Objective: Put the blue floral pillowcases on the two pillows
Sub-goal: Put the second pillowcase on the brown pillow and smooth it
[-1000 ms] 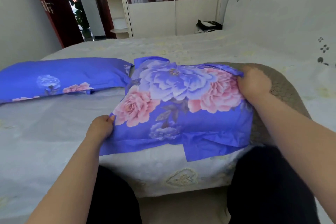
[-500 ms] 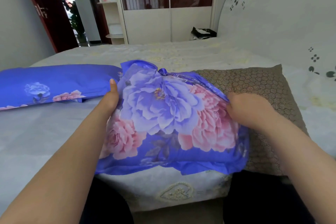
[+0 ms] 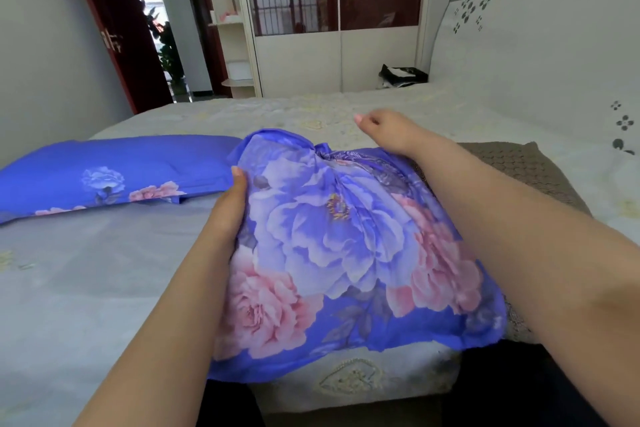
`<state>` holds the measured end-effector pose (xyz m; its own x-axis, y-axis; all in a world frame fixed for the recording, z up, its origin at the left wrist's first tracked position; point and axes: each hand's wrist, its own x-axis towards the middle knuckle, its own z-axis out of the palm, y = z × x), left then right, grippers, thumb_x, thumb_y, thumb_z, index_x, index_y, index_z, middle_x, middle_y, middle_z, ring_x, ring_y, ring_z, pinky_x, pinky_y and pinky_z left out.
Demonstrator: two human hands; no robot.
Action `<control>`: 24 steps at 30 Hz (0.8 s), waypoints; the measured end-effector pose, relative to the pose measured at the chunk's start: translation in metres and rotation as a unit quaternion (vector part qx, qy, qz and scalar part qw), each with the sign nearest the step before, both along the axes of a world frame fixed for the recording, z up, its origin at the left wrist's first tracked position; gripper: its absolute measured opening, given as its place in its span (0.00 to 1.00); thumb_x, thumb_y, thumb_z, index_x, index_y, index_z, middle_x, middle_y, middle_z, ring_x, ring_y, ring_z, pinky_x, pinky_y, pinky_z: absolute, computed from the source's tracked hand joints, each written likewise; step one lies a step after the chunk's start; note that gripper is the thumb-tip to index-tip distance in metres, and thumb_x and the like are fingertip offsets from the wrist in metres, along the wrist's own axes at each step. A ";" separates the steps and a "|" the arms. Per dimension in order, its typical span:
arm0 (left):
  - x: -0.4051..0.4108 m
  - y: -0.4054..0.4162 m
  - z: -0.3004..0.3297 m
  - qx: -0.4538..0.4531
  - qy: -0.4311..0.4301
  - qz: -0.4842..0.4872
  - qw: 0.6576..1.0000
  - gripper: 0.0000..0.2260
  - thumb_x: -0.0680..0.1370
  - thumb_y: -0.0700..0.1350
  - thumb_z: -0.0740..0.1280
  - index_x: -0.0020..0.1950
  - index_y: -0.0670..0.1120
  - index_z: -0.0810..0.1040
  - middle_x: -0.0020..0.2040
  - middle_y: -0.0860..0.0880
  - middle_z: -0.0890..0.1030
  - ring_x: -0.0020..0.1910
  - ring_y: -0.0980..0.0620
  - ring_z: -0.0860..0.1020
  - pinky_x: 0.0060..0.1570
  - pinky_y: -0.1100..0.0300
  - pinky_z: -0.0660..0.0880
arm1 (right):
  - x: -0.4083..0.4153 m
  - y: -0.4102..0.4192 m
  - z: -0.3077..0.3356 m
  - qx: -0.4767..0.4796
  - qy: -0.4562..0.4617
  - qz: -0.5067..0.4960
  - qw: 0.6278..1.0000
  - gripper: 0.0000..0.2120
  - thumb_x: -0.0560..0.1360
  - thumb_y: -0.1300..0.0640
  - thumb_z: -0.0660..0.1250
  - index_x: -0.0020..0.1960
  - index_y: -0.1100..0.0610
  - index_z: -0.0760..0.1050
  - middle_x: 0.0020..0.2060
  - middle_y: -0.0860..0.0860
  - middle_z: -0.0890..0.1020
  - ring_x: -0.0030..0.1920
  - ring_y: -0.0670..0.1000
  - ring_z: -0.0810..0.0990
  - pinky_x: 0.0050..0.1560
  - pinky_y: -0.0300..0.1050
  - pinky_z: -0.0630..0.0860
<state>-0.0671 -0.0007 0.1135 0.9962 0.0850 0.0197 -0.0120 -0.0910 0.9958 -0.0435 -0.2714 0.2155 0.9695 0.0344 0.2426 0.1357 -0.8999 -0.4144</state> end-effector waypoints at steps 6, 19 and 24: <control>0.011 0.028 0.014 0.008 0.036 0.088 0.995 0.22 0.80 0.58 0.54 0.44 0.44 0.78 0.39 0.46 0.80 0.39 0.47 0.77 0.42 0.56 0.73 | 0.021 0.008 -0.015 -0.135 0.157 -0.065 0.976 0.37 0.80 0.37 0.42 0.69 0.66 0.67 0.69 0.61 0.69 0.67 0.59 0.69 0.65 0.50 0.64; -0.003 -0.018 0.035 0.289 -0.153 0.214 0.920 0.20 0.83 0.48 0.49 0.56 0.34 0.73 0.56 0.34 0.76 0.56 0.36 0.73 0.50 0.52 0.66 | 0.023 0.062 -0.027 -0.202 0.140 0.018 0.969 0.19 0.80 0.52 0.59 0.62 0.65 0.73 0.62 0.60 0.76 0.59 0.59 0.75 0.55 0.46 0.71; 0.002 0.035 0.022 0.309 -0.110 0.247 0.912 0.18 0.83 0.43 0.49 0.56 0.32 0.72 0.55 0.29 0.75 0.57 0.34 0.72 0.53 0.48 0.66 | 0.016 -0.065 -0.016 -0.076 -0.021 -0.178 0.981 0.17 0.79 0.53 0.60 0.60 0.64 0.73 0.60 0.63 0.76 0.60 0.62 0.75 0.58 0.51 0.71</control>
